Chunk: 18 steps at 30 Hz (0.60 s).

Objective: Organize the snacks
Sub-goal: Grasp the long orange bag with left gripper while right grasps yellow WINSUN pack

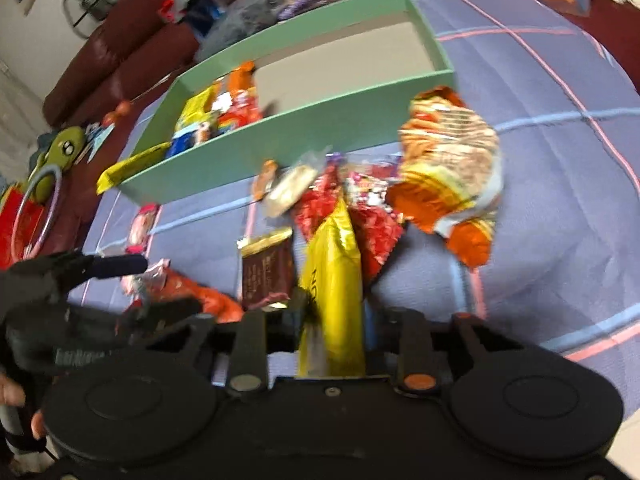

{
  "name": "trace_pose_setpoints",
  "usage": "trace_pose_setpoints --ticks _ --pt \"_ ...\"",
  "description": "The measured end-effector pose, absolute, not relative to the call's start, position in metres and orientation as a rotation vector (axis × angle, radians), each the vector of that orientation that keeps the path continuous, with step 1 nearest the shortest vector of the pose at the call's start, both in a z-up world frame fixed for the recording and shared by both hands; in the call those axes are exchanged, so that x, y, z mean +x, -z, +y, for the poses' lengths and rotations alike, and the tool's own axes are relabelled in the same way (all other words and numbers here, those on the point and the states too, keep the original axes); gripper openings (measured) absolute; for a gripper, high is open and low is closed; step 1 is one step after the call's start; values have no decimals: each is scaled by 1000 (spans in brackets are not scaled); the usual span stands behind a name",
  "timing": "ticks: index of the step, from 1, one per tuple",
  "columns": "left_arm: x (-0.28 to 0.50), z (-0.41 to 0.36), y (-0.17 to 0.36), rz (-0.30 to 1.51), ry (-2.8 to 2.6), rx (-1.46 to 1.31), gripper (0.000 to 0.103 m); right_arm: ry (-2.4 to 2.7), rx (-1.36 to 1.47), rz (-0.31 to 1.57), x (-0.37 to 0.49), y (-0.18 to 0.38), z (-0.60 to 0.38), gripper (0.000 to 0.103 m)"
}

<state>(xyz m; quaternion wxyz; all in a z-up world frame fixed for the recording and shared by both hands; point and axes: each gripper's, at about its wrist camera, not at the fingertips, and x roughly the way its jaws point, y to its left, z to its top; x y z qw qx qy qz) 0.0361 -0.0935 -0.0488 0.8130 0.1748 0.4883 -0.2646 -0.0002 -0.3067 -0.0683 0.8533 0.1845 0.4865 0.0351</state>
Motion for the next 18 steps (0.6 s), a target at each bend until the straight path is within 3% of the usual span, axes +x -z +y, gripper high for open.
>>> trace_pose_setpoints --ticks 3,5,15,16,18 --pt "36 -86 55 1103 541 335 94 -30 370 1011 -3 63 -314 47" --pt "36 -81 59 1146 526 300 94 -12 352 992 -6 58 -316 64" --pt "36 -59 72 1206 496 9 93 -59 172 1050 -4 64 -275 65" --pt "40 -58 73 1201 495 -27 93 -57 159 1054 -4 69 -272 54" --pt "47 -60 73 1188 492 -65 91 -52 149 1042 -7 71 -271 52"
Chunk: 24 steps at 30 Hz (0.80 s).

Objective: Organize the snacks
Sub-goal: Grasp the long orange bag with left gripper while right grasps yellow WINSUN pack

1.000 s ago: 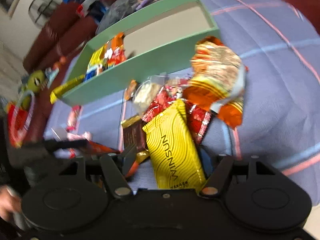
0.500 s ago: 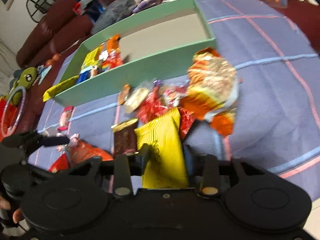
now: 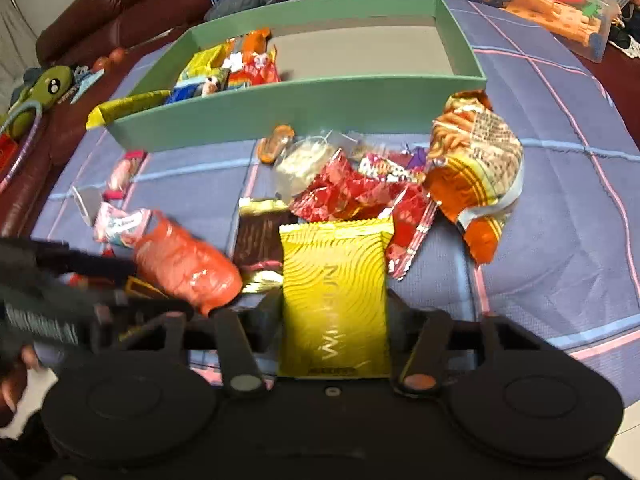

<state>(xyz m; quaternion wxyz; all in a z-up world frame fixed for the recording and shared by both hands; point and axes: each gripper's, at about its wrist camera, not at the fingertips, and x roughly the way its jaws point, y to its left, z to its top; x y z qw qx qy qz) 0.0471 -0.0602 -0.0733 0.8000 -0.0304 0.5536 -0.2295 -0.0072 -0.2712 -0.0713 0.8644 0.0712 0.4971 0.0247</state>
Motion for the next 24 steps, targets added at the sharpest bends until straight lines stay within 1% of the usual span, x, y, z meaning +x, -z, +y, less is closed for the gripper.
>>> trace_pose_setpoints --ticks 7,8,10,12,13,15,21,23,24 --pt "71 -93 77 1158 481 -65 89 -25 267 1033 -13 70 -292 51" --pt "73 -99 77 1152 481 -47 88 -24 275 1030 -15 69 -296 51" --pt "74 -110 76 1145 486 -16 80 -24 283 1023 -19 70 -302 51" --pt "70 -116 74 1150 473 14 77 -30 291 1016 -22 70 -305 51" --pt "66 -118 73 1153 451 49 74 -34 291 1013 -24 70 -306 51" --pt "55 -119 72 1152 420 121 73 -39 286 1009 -24 71 -305 51" --pt "37 -120 77 1174 405 191 72 -51 251 981 -27 72 -302 54" --pt "34 -124 75 1148 429 237 56 -52 247 974 -26 73 -301 54" --pt "31 -125 74 1124 437 272 42 -54 242 972 -26 73 -300 54"
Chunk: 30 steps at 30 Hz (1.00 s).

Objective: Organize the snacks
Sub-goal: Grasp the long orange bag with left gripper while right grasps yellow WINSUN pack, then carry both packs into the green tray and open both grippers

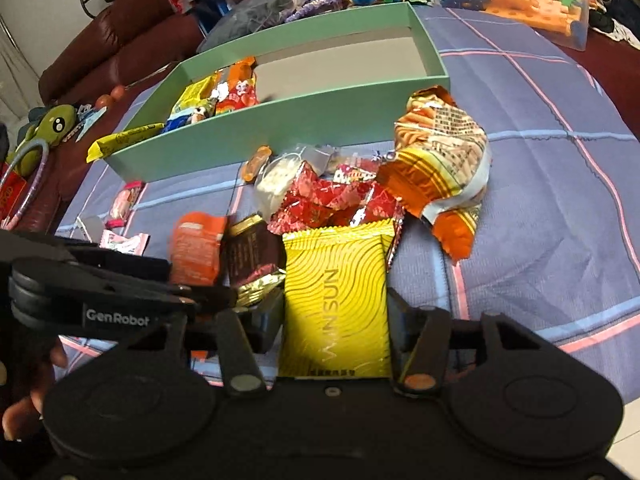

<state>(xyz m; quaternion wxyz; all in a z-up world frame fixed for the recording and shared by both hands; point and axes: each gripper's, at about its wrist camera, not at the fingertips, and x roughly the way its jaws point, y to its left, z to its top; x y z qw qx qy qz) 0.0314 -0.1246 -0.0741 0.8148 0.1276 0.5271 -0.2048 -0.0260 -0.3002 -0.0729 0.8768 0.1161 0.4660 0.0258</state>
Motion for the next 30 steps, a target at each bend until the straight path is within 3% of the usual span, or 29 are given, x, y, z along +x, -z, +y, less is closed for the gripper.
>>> trace_pose_setpoints --ticks 1,3,5,7,10,12,14,15,16,17,30 --pt "31 -125 73 1115 433 289 29 -55 239 970 -27 73 -300 54" --pt "37 -117 73 1117 416 278 20 -59 235 964 -28 73 -300 54" --pt "40 -107 72 1118 393 253 21 -61 228 961 -29 74 -299 54" --pt "39 -100 73 1117 374 259 33 -57 214 962 -30 73 -296 54" --pt "38 -96 75 1105 360 275 46 -55 182 969 -30 74 -288 62" --pt "41 -96 76 1098 360 261 48 -57 153 973 -30 74 -281 67" --pt "42 -95 77 1074 381 251 36 -51 80 976 -29 76 -269 68" --pt "40 -96 76 1064 388 256 15 -50 35 974 -28 78 -263 66" --pt "38 -98 75 1057 389 264 14 -44 -26 962 -30 79 -257 56" --pt "35 -97 73 1047 386 264 14 -41 -67 949 -31 80 -252 52" --pt "42 -84 18 967 480 82 14 -103 235 921 -16 21 -277 51"
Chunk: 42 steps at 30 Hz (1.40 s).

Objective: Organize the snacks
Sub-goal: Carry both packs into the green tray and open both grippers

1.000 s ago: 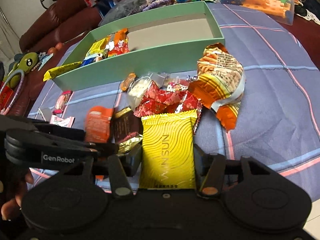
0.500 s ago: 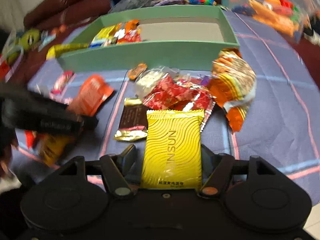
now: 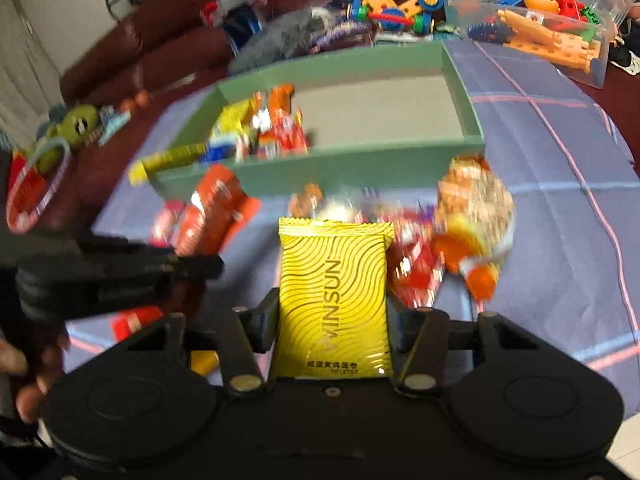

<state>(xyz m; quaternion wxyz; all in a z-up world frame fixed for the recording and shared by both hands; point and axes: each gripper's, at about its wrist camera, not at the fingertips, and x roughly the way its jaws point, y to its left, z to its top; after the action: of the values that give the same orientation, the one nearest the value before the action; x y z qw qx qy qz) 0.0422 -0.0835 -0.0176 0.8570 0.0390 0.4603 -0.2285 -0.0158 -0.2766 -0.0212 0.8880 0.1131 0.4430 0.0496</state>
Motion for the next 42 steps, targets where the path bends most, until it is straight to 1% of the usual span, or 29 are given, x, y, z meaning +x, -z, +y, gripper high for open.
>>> trace_pose_setpoints --ticks 7,11,19,26,27,29,30,31,32,33,34,35,42 --pt "104 -104 -9 930 479 41 14 -68 279 845 43 -9 -303 51" --pt "155 -128 -9 945 474 36 14 -34 314 837 98 -13 -328 51" --pt "253 -174 19 1006 447 3 14 3 354 858 209 4 -363 51" --pt "296 -199 37 1024 453 6 15 9 346 882 265 34 -374 52" --pt "299 -202 39 1022 453 14 18 8 347 885 270 37 -375 53" --pt "304 -207 42 1007 432 36 38 -6 349 887 273 40 -375 58" --pt "305 -208 42 1004 420 39 63 -13 356 883 276 41 -376 62" --pt "304 -208 42 995 408 39 82 -22 372 874 279 40 -377 73" --pt "301 -207 41 983 392 43 89 -28 386 861 278 37 -378 84" --pt "299 -206 40 974 377 49 99 -34 395 846 276 35 -379 90" --pt "296 -204 38 967 366 54 103 -36 397 832 274 32 -379 99" --pt "292 -202 36 960 360 57 103 -34 396 822 272 29 -380 103" --pt "260 -184 18 959 352 40 103 -35 413 814 240 10 -378 103"
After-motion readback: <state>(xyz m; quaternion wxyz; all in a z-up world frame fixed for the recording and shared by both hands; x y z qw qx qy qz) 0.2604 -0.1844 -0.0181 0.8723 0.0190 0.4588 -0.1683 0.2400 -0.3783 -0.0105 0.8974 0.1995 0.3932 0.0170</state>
